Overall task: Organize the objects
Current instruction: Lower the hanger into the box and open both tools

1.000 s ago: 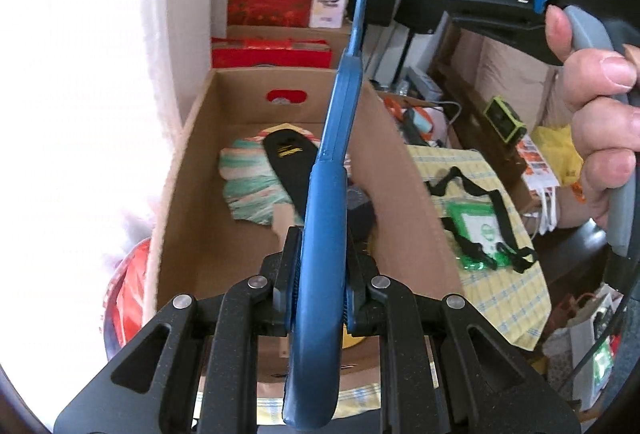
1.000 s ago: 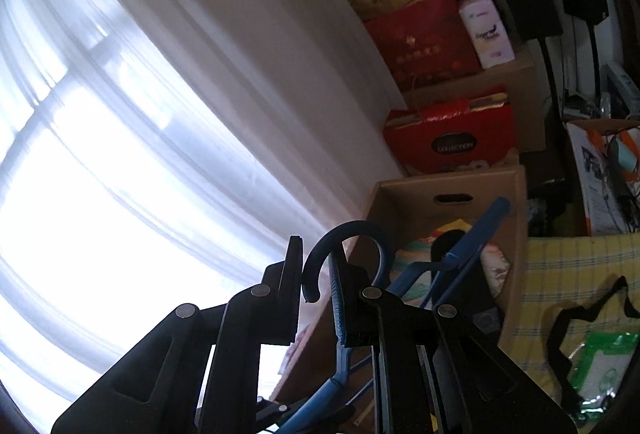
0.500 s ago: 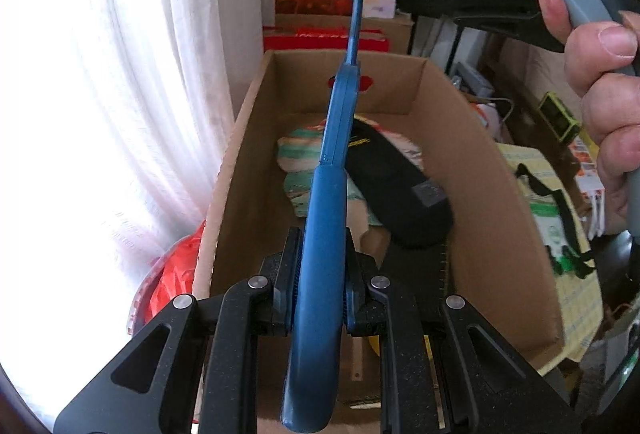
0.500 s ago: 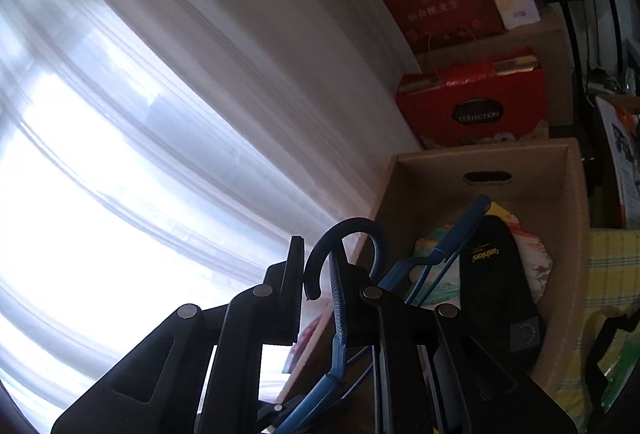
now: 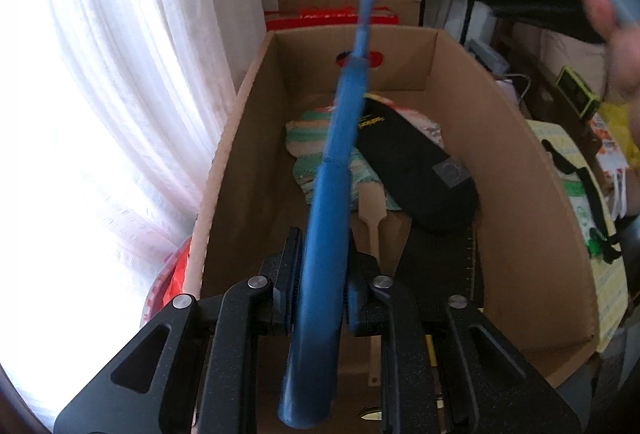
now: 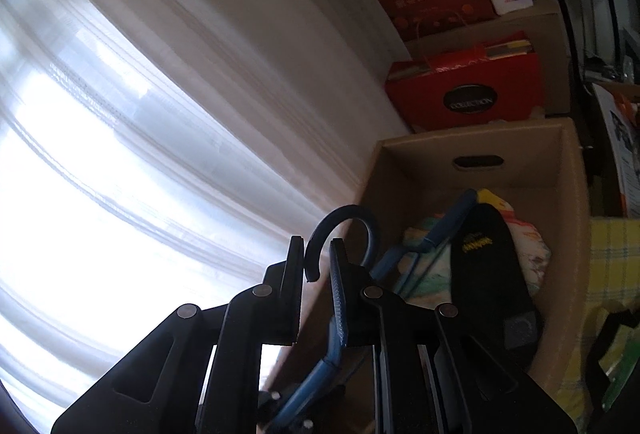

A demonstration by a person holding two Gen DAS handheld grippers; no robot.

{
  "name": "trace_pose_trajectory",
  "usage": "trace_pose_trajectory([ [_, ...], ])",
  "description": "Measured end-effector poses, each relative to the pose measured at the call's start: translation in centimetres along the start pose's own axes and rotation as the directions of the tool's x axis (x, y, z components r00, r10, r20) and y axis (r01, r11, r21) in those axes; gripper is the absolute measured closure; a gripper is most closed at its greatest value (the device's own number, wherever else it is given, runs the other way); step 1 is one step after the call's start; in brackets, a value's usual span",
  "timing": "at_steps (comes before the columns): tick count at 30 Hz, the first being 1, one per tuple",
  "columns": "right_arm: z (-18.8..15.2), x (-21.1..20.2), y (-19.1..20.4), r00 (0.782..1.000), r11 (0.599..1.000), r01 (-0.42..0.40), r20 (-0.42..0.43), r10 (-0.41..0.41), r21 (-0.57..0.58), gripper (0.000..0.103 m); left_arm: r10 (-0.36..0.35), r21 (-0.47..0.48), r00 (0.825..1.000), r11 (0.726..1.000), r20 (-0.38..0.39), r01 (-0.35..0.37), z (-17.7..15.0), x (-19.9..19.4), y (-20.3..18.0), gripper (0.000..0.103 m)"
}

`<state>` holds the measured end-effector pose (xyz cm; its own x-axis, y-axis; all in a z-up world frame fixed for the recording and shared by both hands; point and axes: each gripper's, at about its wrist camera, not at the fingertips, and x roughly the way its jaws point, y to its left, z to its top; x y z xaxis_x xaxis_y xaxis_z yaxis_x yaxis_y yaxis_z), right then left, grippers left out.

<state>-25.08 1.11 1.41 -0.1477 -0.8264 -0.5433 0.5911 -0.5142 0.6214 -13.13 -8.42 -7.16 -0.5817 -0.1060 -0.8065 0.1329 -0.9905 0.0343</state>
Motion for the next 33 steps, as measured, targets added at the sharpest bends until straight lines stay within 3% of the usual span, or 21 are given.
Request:
trace_pose_trajectory([
  [2, -0.6, -0.7, -0.8, 1.000, 1.000, 0.021, 0.000, -0.021, 0.010, 0.087, -0.026, -0.026, 0.999, 0.999, -0.018, 0.026, 0.1, 0.3, 0.4, 0.080],
  [6, -2.0, -1.8, -3.3, 0.996, 0.995, 0.088, -0.029, -0.086, 0.051, 0.086, -0.121, -0.094, 0.992, 0.989, -0.032, 0.118, 0.1, 0.1, 1.2, 0.061],
  [14, -4.5, -2.0, -6.5, 0.957, 0.968, 0.248, -0.164, -0.238, 0.045, 0.084, -0.165, -0.132, 0.985, 0.979, -0.052, 0.157, 0.0, -0.4, 1.2, 0.055],
  [17, -5.2, -1.4, -6.8, 0.921, 0.944, 0.331, -0.220, -0.322, 0.006, 0.063, -0.172, -0.132, 0.983, 0.978, -0.059, 0.163, -0.2, -0.4, 1.1, 0.051],
  [19, -5.5, -1.3, -6.4, 0.917, 0.944, 0.330, -0.229, -0.327, -0.025, 0.058, -0.174, -0.126, 0.983, 0.978, -0.063, 0.166, -0.3, -0.6, 0.8, 0.050],
  [20, -5.6, -1.4, -6.0, 0.911, 0.938, 0.344, -0.228, -0.344, -0.041, 0.049, -0.174, -0.122, 0.983, 0.979, -0.064, 0.165, -0.3, -0.6, 0.7, 0.050],
  [22, -5.6, -1.7, -5.2, 0.891, 0.919, 0.384, -0.225, -0.393, -0.085, 0.048, -0.173, -0.114, 0.983, 0.980, -0.064, 0.165, -0.3, -0.7, 0.6, 0.049],
  [27, -6.9, -3.2, -3.8, 0.868, 0.902, 0.401, -0.249, -0.429, -0.159, 0.042, -0.188, -0.124, 0.981, 0.976, -0.048, 0.181, -0.3, -1.6, 0.7, 0.044],
  [32, -7.7, -5.8, -3.7, 0.880, 0.903, 0.401, -0.210, -0.427, -0.157, 0.042, -0.206, -0.129, 0.977, 0.972, -0.052, 0.198, -0.2, -1.7, 0.4, 0.040],
  [33, -7.8, -6.3, -3.7, 0.883, 0.904, 0.401, -0.199, -0.425, -0.151, 0.042, -0.207, -0.125, 0.977, 0.972, -0.053, 0.200, -0.3, -1.8, 0.3, 0.035],
])
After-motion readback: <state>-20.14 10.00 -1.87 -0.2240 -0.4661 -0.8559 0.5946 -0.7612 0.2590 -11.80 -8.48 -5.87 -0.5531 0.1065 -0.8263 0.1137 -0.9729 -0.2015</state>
